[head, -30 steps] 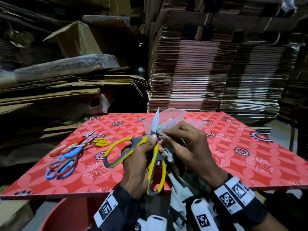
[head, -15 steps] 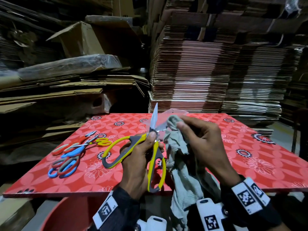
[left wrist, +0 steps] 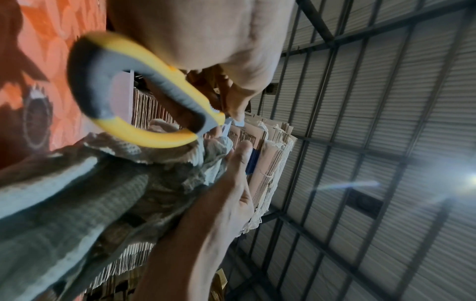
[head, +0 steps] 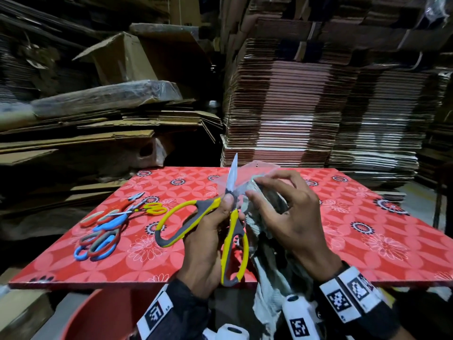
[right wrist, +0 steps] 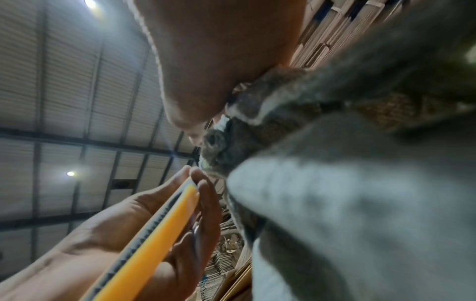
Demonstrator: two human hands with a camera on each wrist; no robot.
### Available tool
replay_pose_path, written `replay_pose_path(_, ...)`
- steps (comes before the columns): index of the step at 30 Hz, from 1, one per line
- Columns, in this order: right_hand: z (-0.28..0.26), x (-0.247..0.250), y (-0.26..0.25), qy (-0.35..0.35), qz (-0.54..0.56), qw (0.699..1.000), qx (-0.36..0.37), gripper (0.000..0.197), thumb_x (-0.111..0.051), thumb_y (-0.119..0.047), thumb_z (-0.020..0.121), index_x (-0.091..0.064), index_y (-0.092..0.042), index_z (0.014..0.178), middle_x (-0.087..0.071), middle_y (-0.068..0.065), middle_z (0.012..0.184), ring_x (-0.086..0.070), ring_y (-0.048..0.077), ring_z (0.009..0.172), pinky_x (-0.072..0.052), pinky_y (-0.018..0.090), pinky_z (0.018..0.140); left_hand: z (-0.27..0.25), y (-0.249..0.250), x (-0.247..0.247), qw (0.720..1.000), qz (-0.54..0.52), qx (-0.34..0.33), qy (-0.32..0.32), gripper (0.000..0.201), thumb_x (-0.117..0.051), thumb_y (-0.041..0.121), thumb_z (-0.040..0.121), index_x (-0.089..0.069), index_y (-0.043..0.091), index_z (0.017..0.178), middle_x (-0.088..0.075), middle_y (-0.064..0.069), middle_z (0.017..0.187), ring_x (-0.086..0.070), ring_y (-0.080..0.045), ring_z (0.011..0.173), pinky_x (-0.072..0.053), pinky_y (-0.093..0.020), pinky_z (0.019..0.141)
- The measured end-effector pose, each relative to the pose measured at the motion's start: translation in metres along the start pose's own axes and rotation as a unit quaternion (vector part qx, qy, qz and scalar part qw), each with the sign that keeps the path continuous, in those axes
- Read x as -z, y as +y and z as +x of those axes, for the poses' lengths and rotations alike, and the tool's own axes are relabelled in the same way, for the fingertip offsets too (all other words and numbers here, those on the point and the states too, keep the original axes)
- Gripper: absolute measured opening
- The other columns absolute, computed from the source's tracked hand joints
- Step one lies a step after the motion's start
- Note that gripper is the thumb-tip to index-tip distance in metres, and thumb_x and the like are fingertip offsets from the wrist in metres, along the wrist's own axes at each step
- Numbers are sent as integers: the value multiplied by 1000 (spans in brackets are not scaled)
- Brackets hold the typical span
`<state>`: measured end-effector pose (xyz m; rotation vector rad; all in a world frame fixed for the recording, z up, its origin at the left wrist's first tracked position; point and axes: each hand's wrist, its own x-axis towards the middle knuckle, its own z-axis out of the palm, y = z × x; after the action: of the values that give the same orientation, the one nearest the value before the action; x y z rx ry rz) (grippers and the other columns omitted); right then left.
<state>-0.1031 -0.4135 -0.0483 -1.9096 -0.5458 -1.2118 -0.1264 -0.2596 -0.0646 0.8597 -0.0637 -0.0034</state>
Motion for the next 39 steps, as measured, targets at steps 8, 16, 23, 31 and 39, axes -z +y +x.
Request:
replay_pose_path(8, -5, -9, -4, -23, -12, 999, 42, 14, -82, -5, 87, -83, -10, 101, -67, 1, 91, -62, -2, 84, -42, 4, 77, 5, -10, -1, 997, 27, -45, 47, 30, -83, 30, 84, -81, 3, 96, -73, -31, 105, -70, -52, 104, -55, -62, 100)
replay_pose_path(16, 9, -1, 8, 10, -27, 999, -26, 15, -86, -6, 82, -84, -17, 92, -63, -4, 73, -60, 3, 74, -39, 2, 65, 2, -13, 1, 995, 56, -70, 30, 31, -74, 23, 91, -75, 12, 63, -65, -16, 68, -61, -26, 57, -57, -37, 60)
replay_pose_path(23, 9, 0, 8, -5, -22, 1000, 0, 14, -87, -8, 81, -84, -19, 88, -64, -2, 72, -59, 3, 70, -38, 3, 65, 8, -15, 6, 995, 64, -63, 32, 29, -85, 33, 80, -75, 7, 75, -65, -23, 80, -62, -35, 70, -55, -54, 79)
replay_pose_path(31, 7, 3, 7, -19, -16, 1000, 1, 14, -87, -7, 79, -84, -17, 89, -67, -4, 74, -61, 2, 72, -39, 3, 66, 3, -17, 0, 995, 63, -79, 14, 24, -77, 26, 85, -76, 7, 72, -64, -20, 72, -60, -31, 63, -53, -47, 74)
replay_pose_path(39, -3, 3, 1, -17, -4, 1000, 12, 12, -87, -9, 81, -85, -15, 92, -65, -2, 75, -61, 2, 71, -41, 7, 66, -1, -20, -4, 997, 65, -51, 9, 25, -82, 33, 76, -77, 9, 73, -66, -18, 75, -62, -33, 72, -53, -57, 88)
